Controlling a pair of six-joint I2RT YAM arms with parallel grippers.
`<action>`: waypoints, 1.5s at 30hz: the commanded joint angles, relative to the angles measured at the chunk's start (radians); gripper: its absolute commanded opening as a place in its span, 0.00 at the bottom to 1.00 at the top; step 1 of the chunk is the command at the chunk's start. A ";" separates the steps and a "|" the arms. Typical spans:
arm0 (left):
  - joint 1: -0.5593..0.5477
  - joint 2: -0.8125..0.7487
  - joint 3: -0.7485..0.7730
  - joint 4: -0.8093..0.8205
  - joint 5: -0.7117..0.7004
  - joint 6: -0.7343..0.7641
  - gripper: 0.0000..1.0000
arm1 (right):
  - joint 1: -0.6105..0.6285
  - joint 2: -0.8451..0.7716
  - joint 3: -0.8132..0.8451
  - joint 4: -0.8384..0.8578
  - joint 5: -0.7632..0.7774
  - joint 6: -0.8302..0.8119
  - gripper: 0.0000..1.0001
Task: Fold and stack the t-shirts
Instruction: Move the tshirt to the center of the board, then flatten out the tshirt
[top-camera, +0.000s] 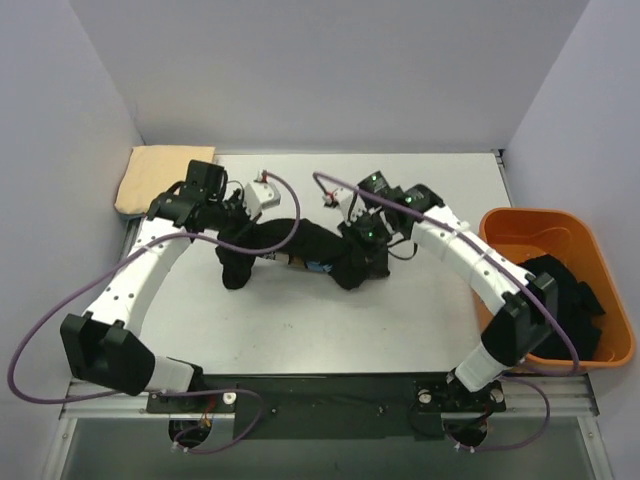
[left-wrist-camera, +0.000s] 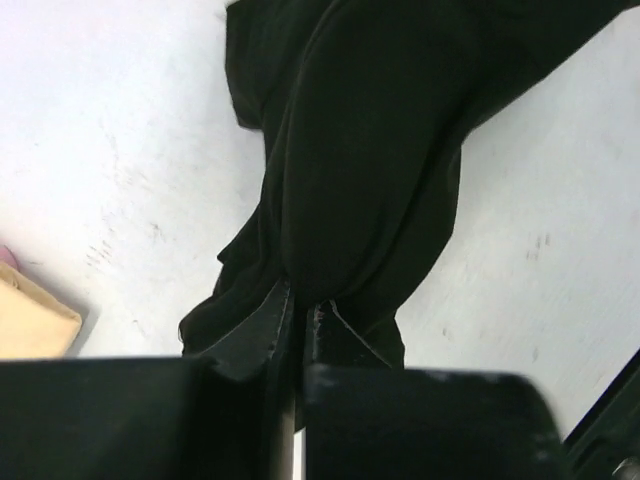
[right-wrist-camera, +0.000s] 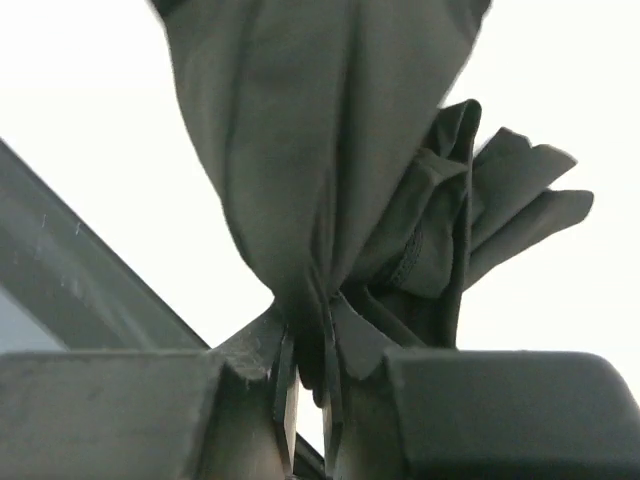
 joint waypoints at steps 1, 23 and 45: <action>-0.011 -0.138 -0.183 -0.157 0.077 0.409 0.25 | 0.142 -0.131 -0.277 0.046 -0.059 0.003 0.26; 0.154 -0.268 -0.452 -0.342 -0.181 0.563 0.70 | -0.209 -0.066 -0.520 0.193 0.129 0.411 0.70; 0.064 -0.081 -0.480 -0.230 0.039 1.086 0.68 | -0.278 -0.223 -0.563 0.239 0.091 0.458 0.00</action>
